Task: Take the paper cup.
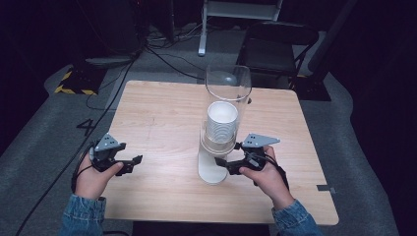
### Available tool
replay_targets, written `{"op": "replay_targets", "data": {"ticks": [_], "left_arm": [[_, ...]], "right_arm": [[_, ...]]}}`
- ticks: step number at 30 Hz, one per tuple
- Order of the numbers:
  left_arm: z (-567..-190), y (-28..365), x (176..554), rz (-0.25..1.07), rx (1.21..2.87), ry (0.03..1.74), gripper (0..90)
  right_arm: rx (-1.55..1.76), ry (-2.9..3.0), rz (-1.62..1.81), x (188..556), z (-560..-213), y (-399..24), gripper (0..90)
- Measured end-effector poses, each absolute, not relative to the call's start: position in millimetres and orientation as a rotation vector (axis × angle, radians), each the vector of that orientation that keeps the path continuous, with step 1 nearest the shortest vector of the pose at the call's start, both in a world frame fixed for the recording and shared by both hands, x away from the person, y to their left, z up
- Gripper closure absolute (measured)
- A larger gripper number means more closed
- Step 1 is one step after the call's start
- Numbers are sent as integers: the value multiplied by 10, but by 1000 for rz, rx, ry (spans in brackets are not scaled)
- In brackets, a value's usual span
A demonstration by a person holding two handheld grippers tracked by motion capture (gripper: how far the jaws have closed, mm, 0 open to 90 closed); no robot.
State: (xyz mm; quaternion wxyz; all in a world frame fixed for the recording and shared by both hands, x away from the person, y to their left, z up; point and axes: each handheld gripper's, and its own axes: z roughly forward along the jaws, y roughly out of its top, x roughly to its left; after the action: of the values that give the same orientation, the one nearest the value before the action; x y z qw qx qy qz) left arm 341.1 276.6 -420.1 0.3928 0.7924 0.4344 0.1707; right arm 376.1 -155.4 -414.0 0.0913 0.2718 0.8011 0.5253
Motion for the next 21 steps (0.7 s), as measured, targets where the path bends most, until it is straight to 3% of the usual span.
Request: {"op": "replay_targets", "data": {"ticks": [21], "left_arm": [[-4228, 2765, 3414, 430, 2018, 1106, 217]], "right_arm": [[733, 2293, 1580, 3809, -4192, -1413, 301]]}}
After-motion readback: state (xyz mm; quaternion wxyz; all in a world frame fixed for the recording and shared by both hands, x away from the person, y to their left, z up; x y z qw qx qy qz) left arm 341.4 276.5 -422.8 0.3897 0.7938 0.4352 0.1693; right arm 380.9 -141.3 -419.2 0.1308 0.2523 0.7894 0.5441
